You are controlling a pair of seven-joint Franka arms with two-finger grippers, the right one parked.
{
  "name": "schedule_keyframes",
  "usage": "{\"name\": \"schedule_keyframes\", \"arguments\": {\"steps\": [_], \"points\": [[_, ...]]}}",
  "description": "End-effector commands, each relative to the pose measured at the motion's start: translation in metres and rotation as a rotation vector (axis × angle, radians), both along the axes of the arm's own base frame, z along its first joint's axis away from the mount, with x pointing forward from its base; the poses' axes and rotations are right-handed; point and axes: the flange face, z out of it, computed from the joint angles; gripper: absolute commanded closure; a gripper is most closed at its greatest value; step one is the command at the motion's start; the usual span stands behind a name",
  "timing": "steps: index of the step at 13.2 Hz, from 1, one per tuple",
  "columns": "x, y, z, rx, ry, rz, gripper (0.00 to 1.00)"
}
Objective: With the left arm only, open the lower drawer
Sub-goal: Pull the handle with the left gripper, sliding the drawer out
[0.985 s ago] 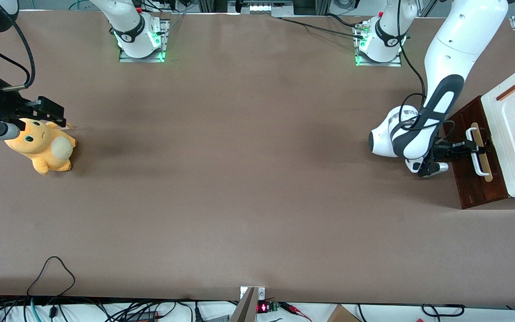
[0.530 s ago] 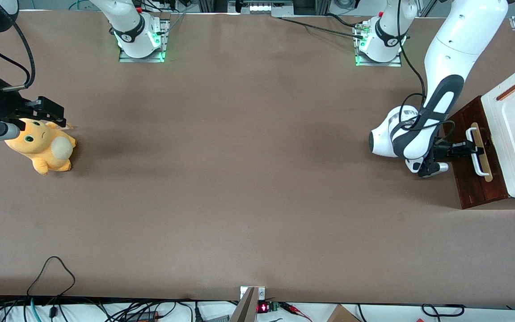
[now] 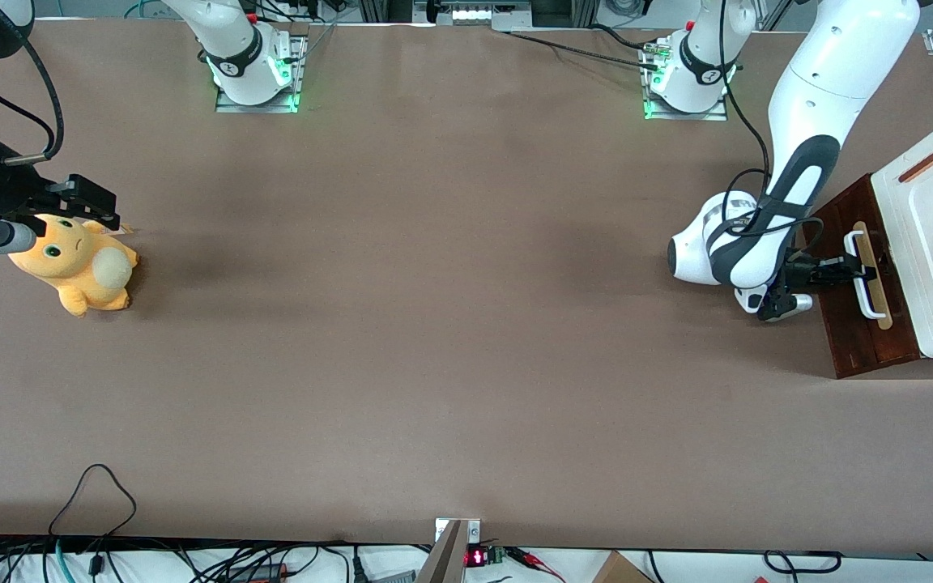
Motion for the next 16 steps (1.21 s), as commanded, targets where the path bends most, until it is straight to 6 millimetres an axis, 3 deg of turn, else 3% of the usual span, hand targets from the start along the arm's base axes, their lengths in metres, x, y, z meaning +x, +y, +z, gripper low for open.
{"name": "schedule_keyframes", "arguments": {"steps": [1,5,7,9,11,12,13,14,15,16], "points": [[0.009,-0.037,0.007,-0.006,0.006,-0.073,1.0],[-0.004,-0.098,0.008,-0.042,0.006,-0.095,1.0],[-0.009,-0.112,0.008,-0.047,0.007,-0.097,1.0],[-0.01,-0.111,0.007,-0.053,0.008,-0.088,1.0],[-0.01,-0.11,0.006,-0.051,0.013,-0.086,0.89],[-0.009,-0.11,0.008,-0.052,0.01,-0.085,0.8],[-0.009,-0.11,0.009,-0.051,0.015,-0.084,0.62],[-0.005,-0.11,0.013,-0.054,0.003,-0.081,0.14],[-0.001,-0.11,0.02,-0.056,-0.005,-0.077,0.01],[-0.002,-0.112,0.025,-0.067,-0.009,-0.063,0.0]]}}
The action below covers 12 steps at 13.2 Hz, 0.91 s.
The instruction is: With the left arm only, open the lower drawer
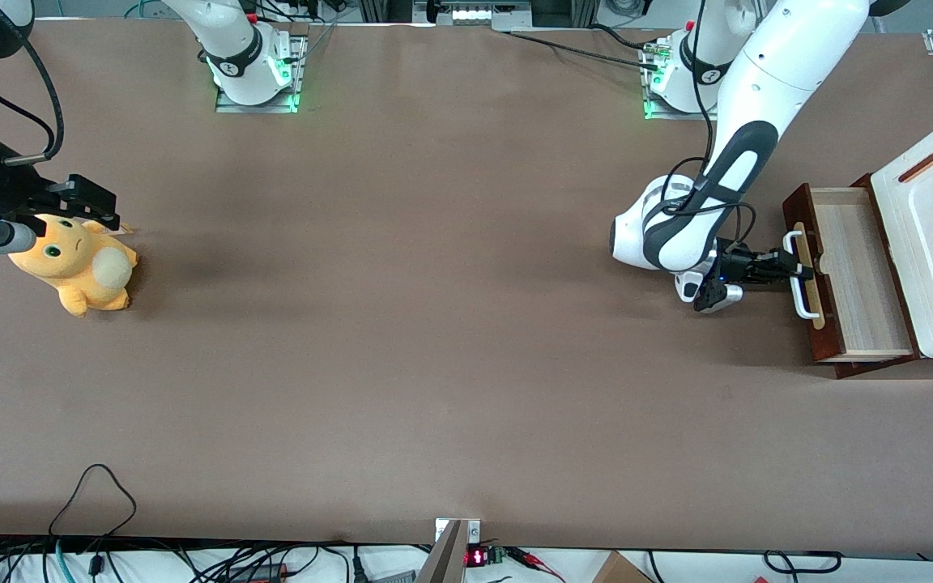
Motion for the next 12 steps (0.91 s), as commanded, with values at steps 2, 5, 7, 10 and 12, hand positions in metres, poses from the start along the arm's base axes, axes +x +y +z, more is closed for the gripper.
{"name": "schedule_keyframes", "arguments": {"steps": [2,5,7,10,12], "points": [[0.015,-0.021,0.036,-0.08,-0.03,0.063,0.0],[0.038,-0.045,0.085,-0.232,-0.023,0.141,0.0],[0.06,-0.064,0.134,-0.446,-0.052,0.235,0.0],[0.075,-0.069,0.204,-0.631,0.0,0.296,0.0],[0.082,-0.075,0.258,-0.823,0.024,0.348,0.0]]}}
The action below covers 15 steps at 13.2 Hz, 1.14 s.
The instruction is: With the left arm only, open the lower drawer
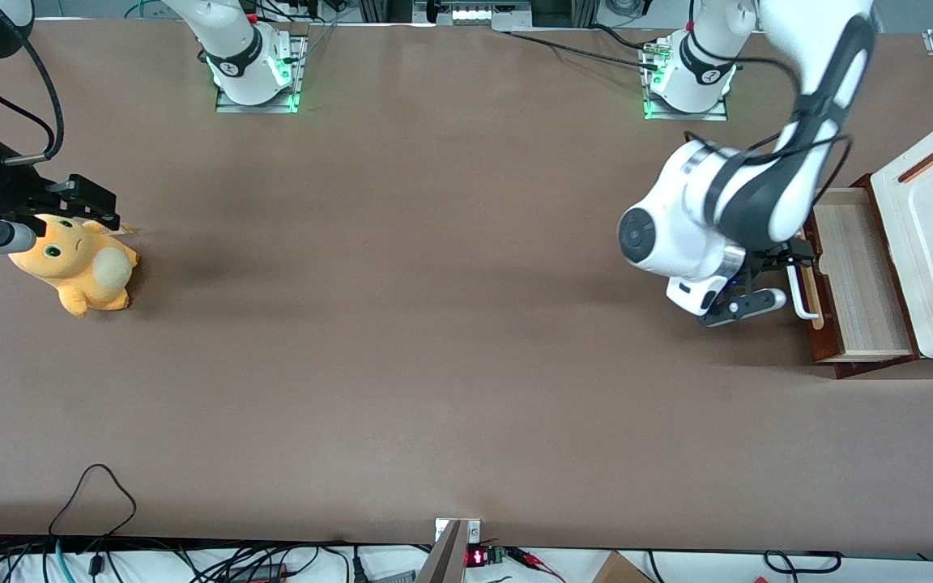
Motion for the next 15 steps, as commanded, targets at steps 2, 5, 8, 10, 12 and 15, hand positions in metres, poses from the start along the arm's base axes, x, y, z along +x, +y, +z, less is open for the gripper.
{"name": "schedule_keyframes", "arguments": {"steps": [2,5,8,10,12,15], "points": [[0.009,0.018,0.103,-0.327,0.034,0.014,0.0],[0.003,0.062,0.173,-0.589,0.041,-0.023,0.0],[-0.002,0.127,0.202,-0.818,0.028,-0.061,0.0],[-0.006,0.14,0.211,-0.839,0.019,-0.091,0.0],[-0.011,0.141,0.208,-0.841,0.001,-0.106,0.0],[-0.011,0.141,0.207,-0.84,-0.01,-0.113,0.0]]}}
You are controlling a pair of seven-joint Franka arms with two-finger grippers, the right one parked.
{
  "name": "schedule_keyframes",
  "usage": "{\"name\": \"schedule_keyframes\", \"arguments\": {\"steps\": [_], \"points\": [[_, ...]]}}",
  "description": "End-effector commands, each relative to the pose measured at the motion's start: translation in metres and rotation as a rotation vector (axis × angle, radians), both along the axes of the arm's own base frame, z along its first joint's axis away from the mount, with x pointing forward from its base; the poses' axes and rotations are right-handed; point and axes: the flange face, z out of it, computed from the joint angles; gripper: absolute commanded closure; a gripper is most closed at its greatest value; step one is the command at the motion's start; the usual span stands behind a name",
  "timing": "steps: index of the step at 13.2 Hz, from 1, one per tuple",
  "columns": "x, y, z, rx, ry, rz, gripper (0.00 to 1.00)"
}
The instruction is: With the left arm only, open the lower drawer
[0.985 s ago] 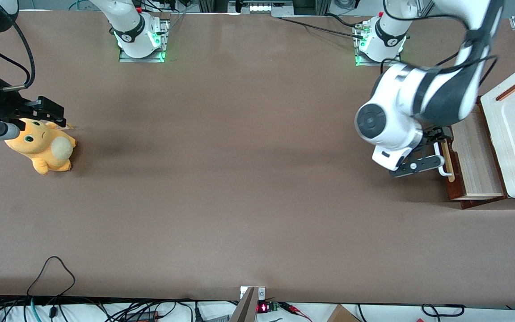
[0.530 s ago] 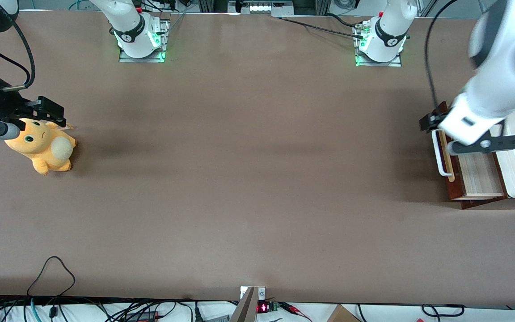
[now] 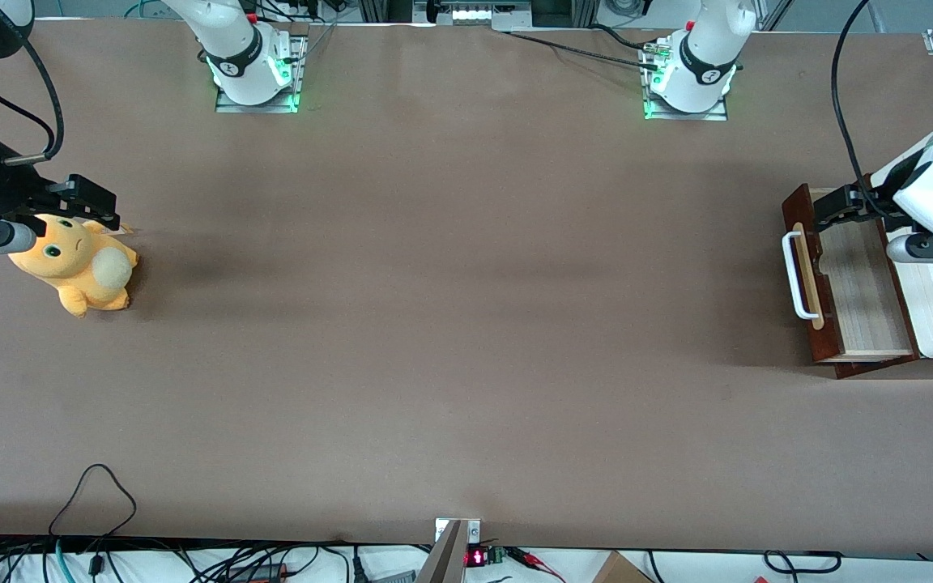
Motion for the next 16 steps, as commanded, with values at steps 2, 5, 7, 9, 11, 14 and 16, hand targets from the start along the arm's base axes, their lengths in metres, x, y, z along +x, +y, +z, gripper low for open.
{"name": "schedule_keyframes", "arguments": {"steps": [2,5,7,9,11,14,16], "points": [[-0.01,0.0,0.002,-0.023,-0.036,-0.022,0.0],[-0.013,0.006,-0.007,-0.025,-0.049,-0.036,0.0],[-0.012,0.007,0.0,-0.026,-0.064,-0.03,0.0],[-0.011,0.007,0.001,-0.026,-0.066,-0.03,0.0],[-0.011,0.007,0.001,-0.02,-0.064,-0.037,0.0],[-0.011,0.007,0.001,-0.021,-0.064,-0.037,0.0],[-0.011,0.007,0.001,-0.021,-0.061,-0.037,0.0]]}}
